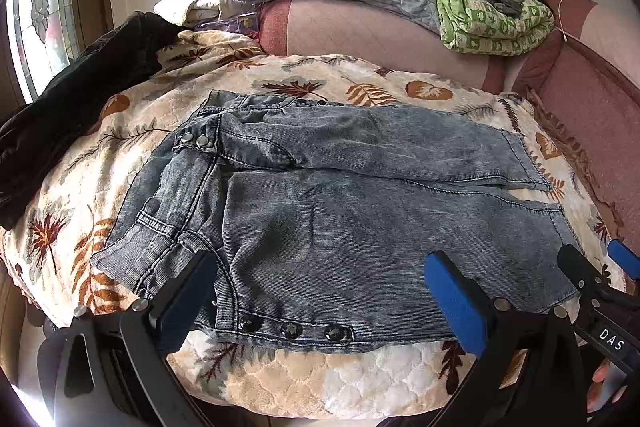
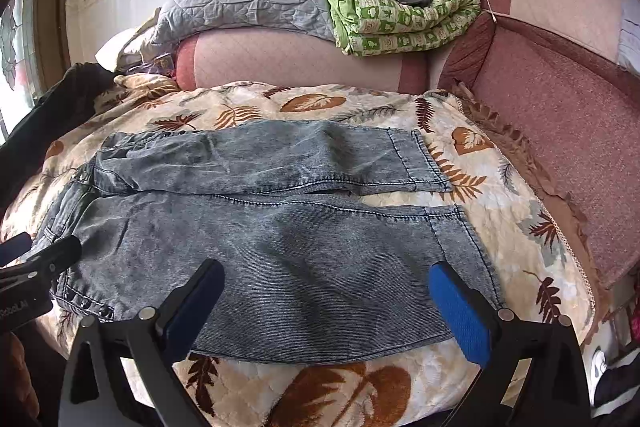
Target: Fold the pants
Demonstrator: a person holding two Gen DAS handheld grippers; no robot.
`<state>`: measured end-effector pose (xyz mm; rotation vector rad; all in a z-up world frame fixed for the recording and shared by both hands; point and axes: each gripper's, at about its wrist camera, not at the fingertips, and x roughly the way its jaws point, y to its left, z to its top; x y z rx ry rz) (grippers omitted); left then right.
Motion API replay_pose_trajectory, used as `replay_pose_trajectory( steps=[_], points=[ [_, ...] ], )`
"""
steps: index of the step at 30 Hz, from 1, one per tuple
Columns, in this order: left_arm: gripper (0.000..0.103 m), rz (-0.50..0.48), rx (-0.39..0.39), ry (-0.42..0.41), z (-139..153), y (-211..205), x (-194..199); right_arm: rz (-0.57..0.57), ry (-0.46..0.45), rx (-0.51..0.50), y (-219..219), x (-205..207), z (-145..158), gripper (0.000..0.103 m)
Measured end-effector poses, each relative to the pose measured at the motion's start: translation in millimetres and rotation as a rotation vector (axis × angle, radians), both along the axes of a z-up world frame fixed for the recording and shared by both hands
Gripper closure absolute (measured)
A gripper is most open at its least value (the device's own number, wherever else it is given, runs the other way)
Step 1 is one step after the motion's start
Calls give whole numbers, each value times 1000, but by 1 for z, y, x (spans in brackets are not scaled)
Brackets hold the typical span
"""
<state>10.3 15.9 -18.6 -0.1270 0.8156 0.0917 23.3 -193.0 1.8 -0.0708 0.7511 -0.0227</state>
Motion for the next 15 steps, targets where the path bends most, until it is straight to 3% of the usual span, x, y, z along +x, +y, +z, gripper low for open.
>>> replay_pose_trajectory(
  steps=[15],
  points=[
    [0, -1, 0, 0, -1, 0, -1, 3, 0, 2, 1, -1, 0, 0]
  ],
)
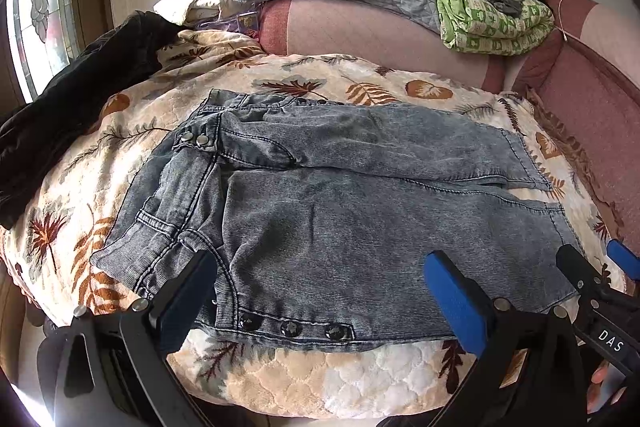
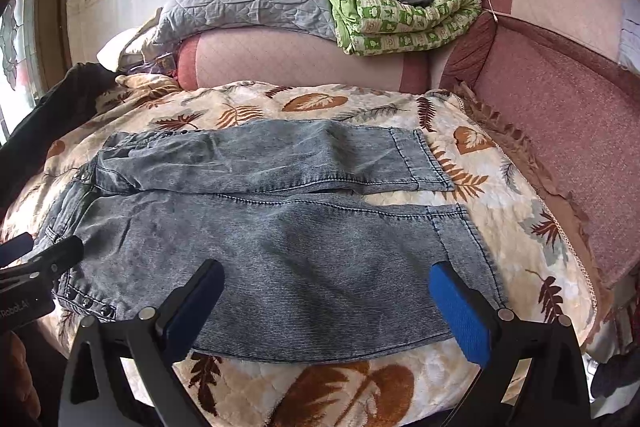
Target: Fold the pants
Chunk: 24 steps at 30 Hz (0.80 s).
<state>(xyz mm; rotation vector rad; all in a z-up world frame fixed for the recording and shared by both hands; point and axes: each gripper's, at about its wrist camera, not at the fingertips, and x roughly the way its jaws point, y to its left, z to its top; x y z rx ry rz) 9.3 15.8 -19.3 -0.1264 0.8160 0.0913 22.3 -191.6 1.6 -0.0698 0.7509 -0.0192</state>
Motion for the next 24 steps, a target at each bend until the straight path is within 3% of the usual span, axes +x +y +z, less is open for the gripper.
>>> replay_pose_trajectory(
  steps=[24],
  points=[
    [0, 1, -3, 7, -2, 0, 2, -1, 7, 6, -2, 3, -1, 0]
  ],
)
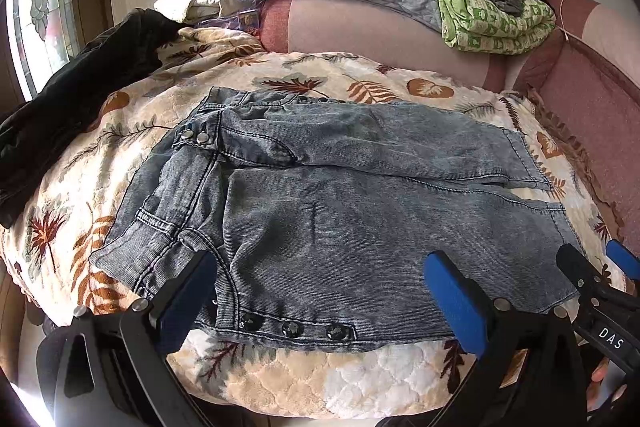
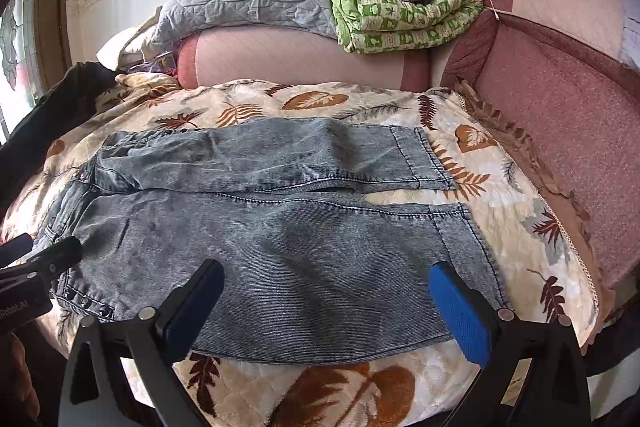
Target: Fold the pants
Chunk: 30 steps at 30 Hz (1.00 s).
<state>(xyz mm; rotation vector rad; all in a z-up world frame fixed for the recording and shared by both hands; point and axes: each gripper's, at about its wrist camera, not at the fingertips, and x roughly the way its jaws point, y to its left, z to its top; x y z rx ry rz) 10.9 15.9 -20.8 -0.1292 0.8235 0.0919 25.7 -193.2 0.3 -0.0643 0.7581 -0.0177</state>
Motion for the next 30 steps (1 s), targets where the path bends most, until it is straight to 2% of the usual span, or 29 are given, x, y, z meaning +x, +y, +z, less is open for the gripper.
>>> replay_pose_trajectory(
  steps=[6, 11, 13, 15, 18, 21, 24, 25, 28, 29, 30],
  points=[
    [0, -34, -51, 7, 3, 14, 11, 23, 21, 29, -10, 14, 4, 0],
    [0, -38, -196, 47, 10, 62, 49, 59, 97, 189, -56, 59, 16, 0],
    [0, -31, -245, 77, 12, 84, 74, 58, 145, 253, -81, 94, 18, 0],
    [0, -31, -286, 104, 11, 105, 100, 29, 171, 270, -107, 134, 18, 0],
    [0, 1, -251, 128, 10, 129, 136, -21, 270, 319, -143, 199, 3, 0],
    [0, 16, -294, 166, 0, 155, 168, -50, 321, 381, -172, 253, -10, 2],
    [1, 50, -341, 178, -11, 178, 196, -77, 381, 429, -191, 299, -27, 11],
    [5, 56, -350, 184, -13, 184, 206, -82, 403, 437, -194, 313, -33, 18],
    [21, 72, -345, 203, -20, 197, 234, -101, 457, 406, -201, 348, -53, 30],
    [21, 70, -340, 207, -23, 199, 243, -108, 473, 378, -201, 356, -59, 34],
    [21, 70, -332, 209, -25, 202, 251, -120, 480, 354, -201, 364, -65, 34]
  ],
)
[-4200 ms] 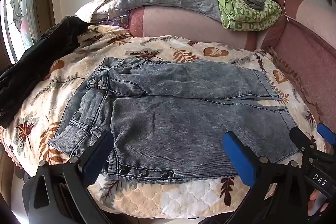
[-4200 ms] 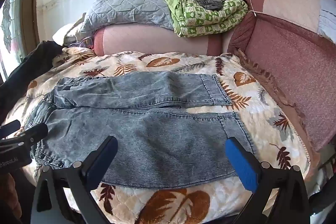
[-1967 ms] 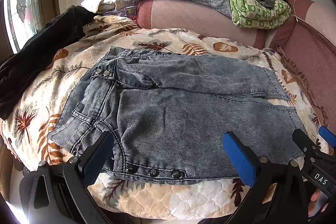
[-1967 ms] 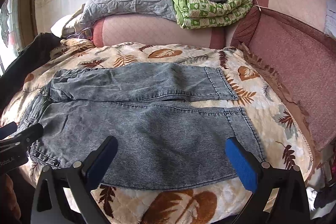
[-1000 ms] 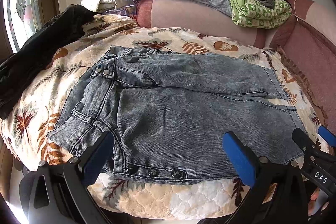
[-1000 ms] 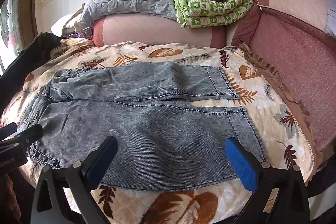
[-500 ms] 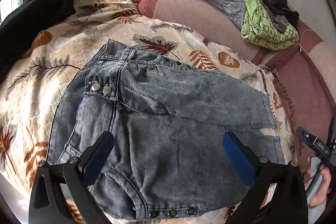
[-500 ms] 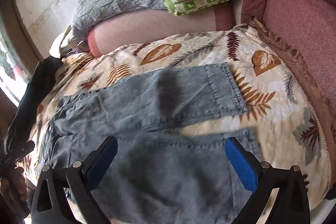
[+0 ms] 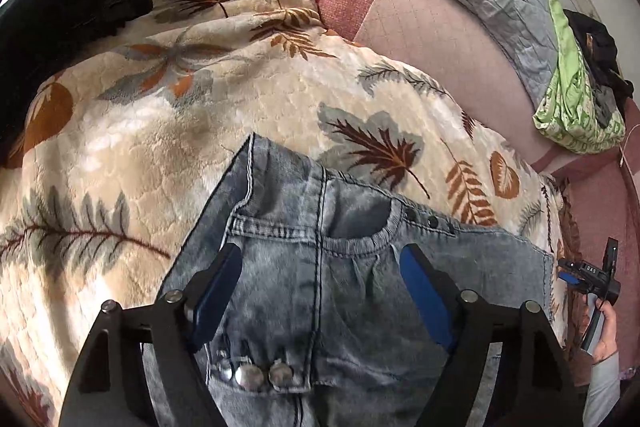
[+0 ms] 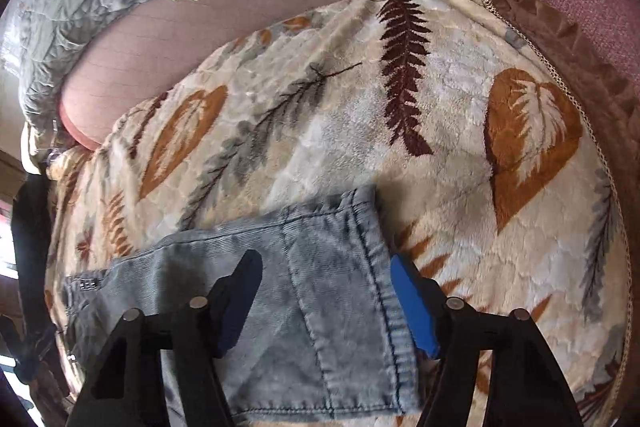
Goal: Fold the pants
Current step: 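Grasp the jeans waistband with the left tool while the right tool grasps a leg hem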
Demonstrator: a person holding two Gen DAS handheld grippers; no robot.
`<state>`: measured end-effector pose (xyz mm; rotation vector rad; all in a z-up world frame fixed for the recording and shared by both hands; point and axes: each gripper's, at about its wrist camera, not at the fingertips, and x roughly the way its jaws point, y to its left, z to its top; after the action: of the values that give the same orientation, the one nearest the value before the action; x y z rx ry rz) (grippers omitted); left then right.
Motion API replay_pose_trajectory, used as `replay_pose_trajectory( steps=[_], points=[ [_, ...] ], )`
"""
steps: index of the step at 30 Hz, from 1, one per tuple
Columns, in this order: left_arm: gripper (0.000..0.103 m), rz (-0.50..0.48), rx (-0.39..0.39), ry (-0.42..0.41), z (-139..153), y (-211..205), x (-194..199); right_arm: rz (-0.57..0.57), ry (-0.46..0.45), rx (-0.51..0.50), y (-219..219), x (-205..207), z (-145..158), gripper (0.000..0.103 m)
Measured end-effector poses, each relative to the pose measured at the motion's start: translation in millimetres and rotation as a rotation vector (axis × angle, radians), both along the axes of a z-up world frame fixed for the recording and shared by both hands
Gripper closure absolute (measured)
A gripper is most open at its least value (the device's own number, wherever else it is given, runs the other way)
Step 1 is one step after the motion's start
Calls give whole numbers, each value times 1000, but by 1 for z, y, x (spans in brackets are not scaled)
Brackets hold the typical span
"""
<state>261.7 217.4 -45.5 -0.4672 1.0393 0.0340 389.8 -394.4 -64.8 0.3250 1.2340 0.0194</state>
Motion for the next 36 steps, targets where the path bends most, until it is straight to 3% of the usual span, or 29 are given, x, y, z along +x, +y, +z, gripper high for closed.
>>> replay_pose_trajectory(
  steps=[3, 6, 7, 8, 11, 13, 19, 25, 27, 28, 32, 36],
  points=[
    [23, -10, 4, 3, -9, 4, 19, -9, 2, -35, -2, 16, -12, 34],
    [30, -11, -10, 14, -20, 9, 32, -13, 12, -54, -3, 25, -24, 37],
    [34, -6, -16, 24, -23, 11, 35, -3, 7, -45, -2, 26, -26, 51],
    [37, -2, -22, 25, -26, 13, 37, 8, 5, -52, 0, 28, -27, 56],
    [47, 11, -27, 27, -31, 19, 42, 26, 2, -99, 4, 27, -28, 65],
    [47, 26, -48, 37, -35, 25, 46, 21, -3, -109, 2, 28, -26, 70],
    [47, 69, -25, 29, -34, 33, 56, 27, 0, -107, 3, 29, -26, 70],
    [47, 54, 16, 51, -41, 31, 67, 13, -4, -82, -1, 26, -27, 67],
    [70, 47, 35, 47, -39, 28, 71, 19, -4, -89, -2, 25, -27, 67],
    [98, 48, 65, 66, -40, 26, 74, 24, -3, -98, -1, 25, -27, 69],
    [100, 55, 184, 73, -34, 20, 78, 40, -20, -158, 8, 23, -12, 87],
    [101, 65, 252, -13, -11, 19, 76, 45, -118, -210, 15, 11, 27, 88]
  ],
)
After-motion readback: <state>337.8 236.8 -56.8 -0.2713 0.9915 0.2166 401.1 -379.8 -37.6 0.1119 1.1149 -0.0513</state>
